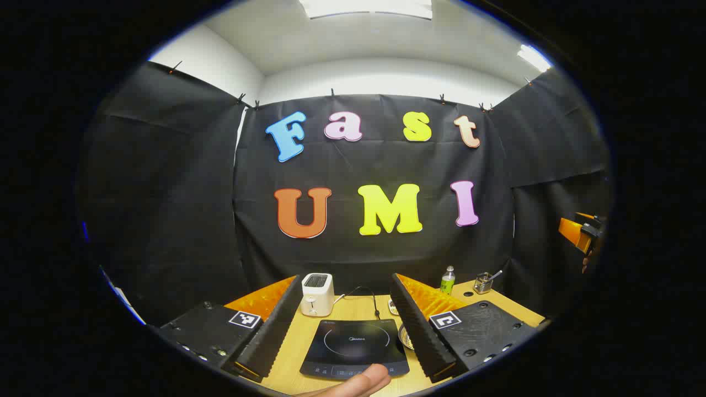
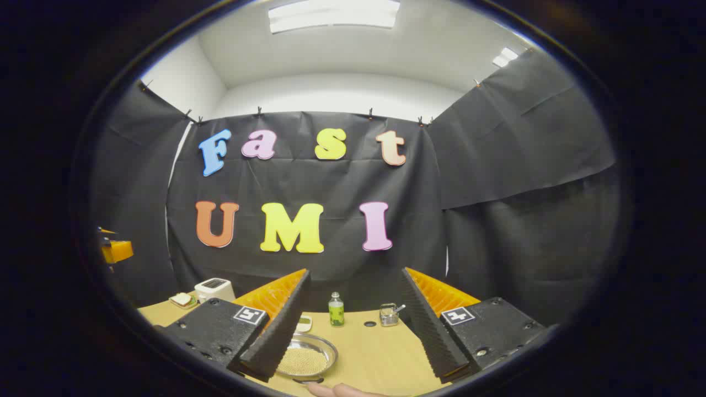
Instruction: First push the handle of the pot to place it horizontally, then grasp the pot with both hands and set it on the induction cooktop.
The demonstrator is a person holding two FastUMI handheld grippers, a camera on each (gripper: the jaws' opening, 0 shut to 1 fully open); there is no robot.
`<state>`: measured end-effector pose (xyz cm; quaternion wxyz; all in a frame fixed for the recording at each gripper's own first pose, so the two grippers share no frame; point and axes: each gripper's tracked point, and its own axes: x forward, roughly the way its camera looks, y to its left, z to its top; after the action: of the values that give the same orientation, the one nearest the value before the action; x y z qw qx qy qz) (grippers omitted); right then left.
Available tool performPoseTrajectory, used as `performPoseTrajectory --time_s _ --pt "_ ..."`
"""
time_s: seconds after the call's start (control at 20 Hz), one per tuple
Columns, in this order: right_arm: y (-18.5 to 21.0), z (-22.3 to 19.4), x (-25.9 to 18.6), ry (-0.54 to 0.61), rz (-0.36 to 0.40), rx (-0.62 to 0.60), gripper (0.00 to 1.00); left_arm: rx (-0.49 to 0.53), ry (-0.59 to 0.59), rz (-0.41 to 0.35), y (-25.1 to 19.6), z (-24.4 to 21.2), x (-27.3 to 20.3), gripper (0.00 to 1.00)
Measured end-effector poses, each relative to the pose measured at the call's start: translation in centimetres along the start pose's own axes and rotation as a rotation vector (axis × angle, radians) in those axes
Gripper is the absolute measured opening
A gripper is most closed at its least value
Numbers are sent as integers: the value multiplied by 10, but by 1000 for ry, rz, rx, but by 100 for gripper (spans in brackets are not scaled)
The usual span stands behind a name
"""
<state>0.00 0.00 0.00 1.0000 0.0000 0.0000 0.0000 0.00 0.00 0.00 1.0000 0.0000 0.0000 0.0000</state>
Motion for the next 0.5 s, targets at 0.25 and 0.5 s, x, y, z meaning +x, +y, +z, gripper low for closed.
performPoseTrajectory --time_s 0.25,0.5 --pt "-1 3 -4 -17 4 -2 100 -13 -11 -13 -2 3 -4 95" --pt "-1 3 -6 -15 16 2 100 -1 -18 -27 -7 3 -6 95"
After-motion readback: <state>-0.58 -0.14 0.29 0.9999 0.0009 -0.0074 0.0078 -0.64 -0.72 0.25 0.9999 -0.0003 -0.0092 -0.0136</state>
